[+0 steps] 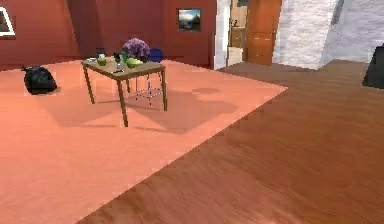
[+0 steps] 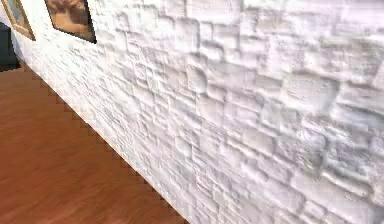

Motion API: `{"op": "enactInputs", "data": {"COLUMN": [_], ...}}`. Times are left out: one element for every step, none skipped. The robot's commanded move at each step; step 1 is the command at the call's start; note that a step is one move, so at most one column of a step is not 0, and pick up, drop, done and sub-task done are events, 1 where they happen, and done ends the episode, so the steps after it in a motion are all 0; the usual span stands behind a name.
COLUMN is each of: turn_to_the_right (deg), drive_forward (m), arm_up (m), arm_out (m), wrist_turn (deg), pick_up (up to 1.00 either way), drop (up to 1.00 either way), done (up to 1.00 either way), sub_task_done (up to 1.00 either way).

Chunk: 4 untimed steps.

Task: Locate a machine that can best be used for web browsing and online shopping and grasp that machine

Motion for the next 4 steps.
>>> {"op": "enactInputs", "data": {"turn_to_the_right": [36.0, 0.0, 0.0, 0.0], "drive_forward": [0.0, 1.0, 1.0, 1.0], "arm_up": [0.0, 0.0, 0.0, 0.0], "arm_out": [0.0, 0.0, 0.0, 0.0], "wrist_turn": [0.0, 0.0, 0.0, 0.0], "pick_up": [0.0, 0.0, 0.0, 0.0], "drop": [0.0, 0.0, 0.0, 0.0], "done": [0.0, 0.0, 0.0, 0.0], "sub_task_done": [0.0, 0.0, 0.0, 0.0]}}
